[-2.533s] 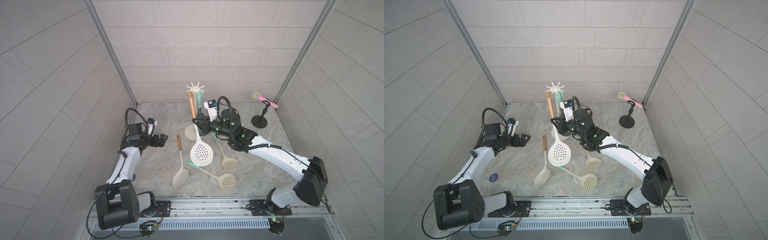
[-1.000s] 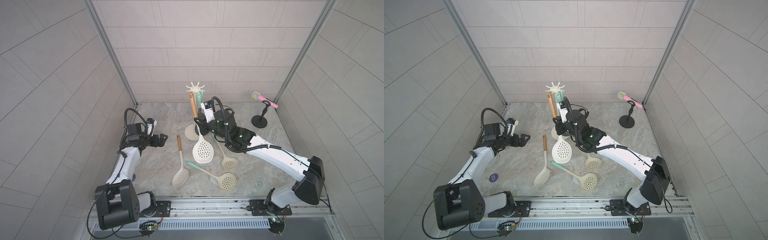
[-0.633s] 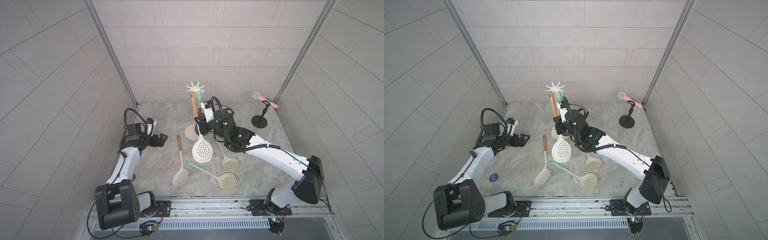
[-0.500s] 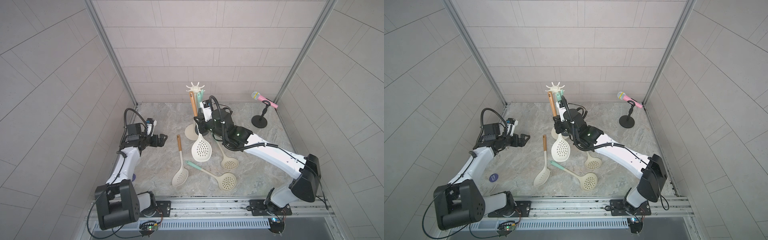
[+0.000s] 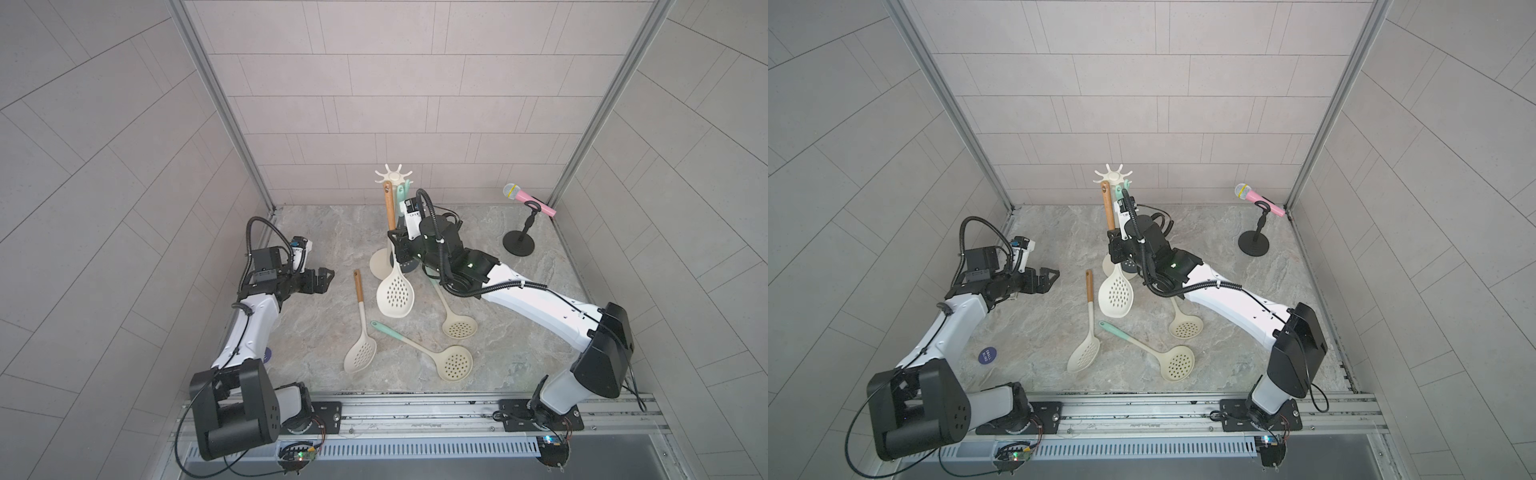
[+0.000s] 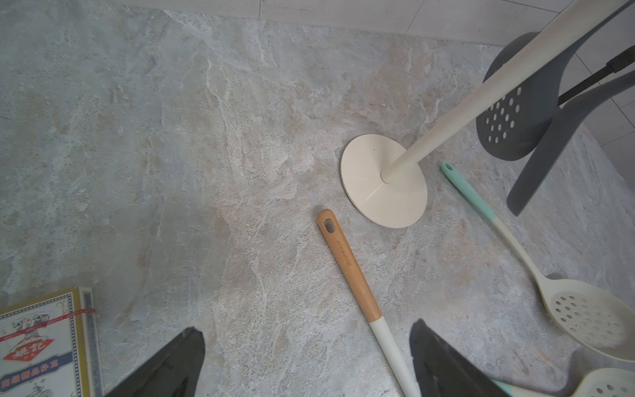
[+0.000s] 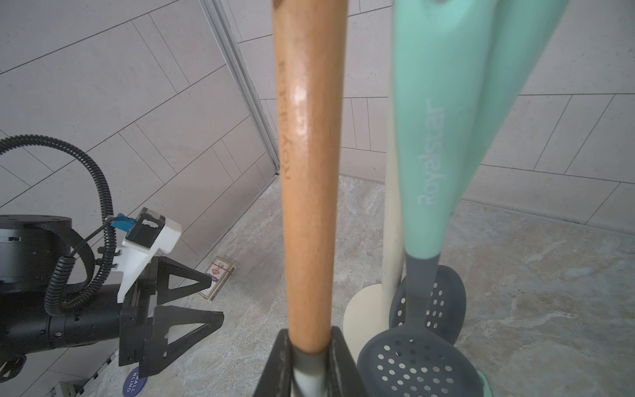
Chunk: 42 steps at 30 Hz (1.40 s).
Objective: Hang the skimmer on the kitchen utensil rack
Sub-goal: Hang the skimmer on the rack.
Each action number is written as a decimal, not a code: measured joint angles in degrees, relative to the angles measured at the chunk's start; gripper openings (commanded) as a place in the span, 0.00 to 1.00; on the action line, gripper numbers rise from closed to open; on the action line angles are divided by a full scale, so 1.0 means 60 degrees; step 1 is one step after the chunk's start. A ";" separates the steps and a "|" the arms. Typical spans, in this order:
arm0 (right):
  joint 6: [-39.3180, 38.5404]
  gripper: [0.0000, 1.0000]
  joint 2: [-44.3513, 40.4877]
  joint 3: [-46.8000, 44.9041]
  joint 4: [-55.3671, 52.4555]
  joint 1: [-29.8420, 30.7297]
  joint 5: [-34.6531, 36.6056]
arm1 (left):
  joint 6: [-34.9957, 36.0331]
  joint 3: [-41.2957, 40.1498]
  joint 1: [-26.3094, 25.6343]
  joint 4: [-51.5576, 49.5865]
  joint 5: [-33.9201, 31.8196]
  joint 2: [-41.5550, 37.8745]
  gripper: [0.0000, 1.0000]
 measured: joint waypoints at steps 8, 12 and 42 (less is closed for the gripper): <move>0.0146 0.00 0.0408 0.0000 0.0375 -0.0131 0.0171 | 0.0000 0.0000 0.0033 0.0000 0.0069 0.0000 1.00; 0.0186 0.00 0.0583 0.0000 0.0707 -0.0127 0.0164 | 0.0000 0.0000 0.0066 0.0000 0.0102 0.0000 1.00; 0.0463 0.40 0.1268 -0.0503 0.1078 -0.0175 0.0277 | 0.0000 0.0000 0.0200 -0.0004 0.0255 0.0004 1.00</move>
